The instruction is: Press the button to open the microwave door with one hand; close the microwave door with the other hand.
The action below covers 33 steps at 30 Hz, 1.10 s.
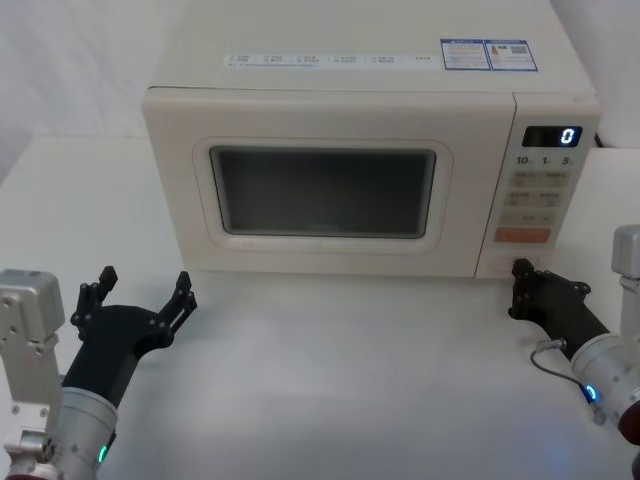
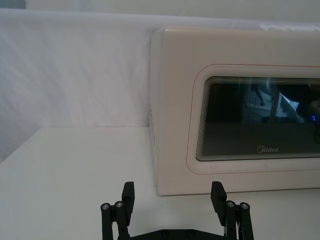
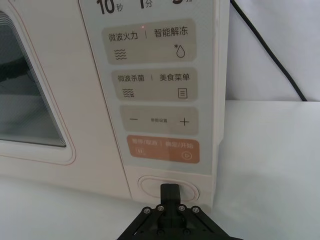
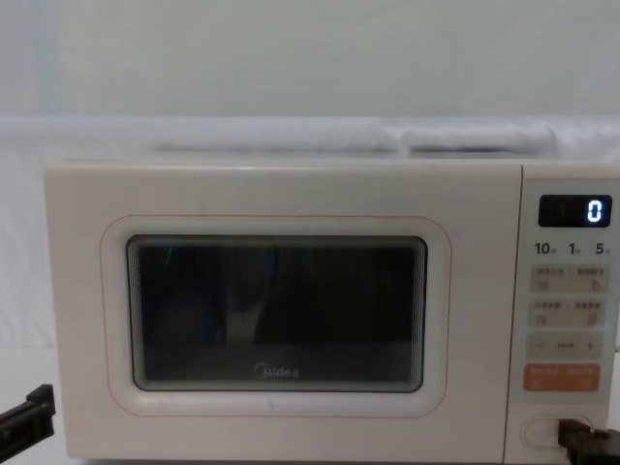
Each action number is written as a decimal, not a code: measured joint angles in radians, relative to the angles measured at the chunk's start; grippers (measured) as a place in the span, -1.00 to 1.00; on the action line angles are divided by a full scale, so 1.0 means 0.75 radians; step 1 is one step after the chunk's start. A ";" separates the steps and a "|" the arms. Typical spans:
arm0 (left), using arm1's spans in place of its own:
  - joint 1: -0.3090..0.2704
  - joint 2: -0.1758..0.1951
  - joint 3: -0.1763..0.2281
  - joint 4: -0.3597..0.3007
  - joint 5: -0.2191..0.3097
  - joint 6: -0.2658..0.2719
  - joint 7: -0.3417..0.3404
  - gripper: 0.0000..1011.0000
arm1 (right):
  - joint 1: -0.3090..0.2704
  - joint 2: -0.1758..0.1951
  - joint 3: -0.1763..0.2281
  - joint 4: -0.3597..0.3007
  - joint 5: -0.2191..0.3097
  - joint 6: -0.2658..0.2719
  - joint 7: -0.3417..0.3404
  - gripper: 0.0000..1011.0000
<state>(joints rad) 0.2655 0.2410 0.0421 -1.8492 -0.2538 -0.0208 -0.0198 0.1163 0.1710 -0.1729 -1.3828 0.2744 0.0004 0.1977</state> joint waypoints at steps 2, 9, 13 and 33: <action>0.000 0.000 0.000 0.000 0.000 0.000 0.000 0.98 | 0.008 -0.005 -0.001 0.008 -0.005 -0.002 -0.001 -1.00; 0.000 0.000 0.000 0.000 0.000 0.000 0.000 0.98 | 0.025 -0.021 -0.007 0.029 -0.018 -0.004 -0.009 -1.00; 0.000 0.000 0.000 0.000 0.000 0.000 0.000 0.98 | 0.028 -0.026 -0.008 0.035 -0.025 -0.002 -0.015 -1.00; 0.000 0.000 0.000 0.000 0.000 0.000 0.000 0.98 | 0.027 -0.052 -0.013 0.032 -0.112 -0.004 -0.057 -1.00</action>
<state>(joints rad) 0.2655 0.2410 0.0422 -1.8492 -0.2538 -0.0208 -0.0199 0.1363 0.1322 -0.1827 -1.3587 0.1904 -0.0027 0.1550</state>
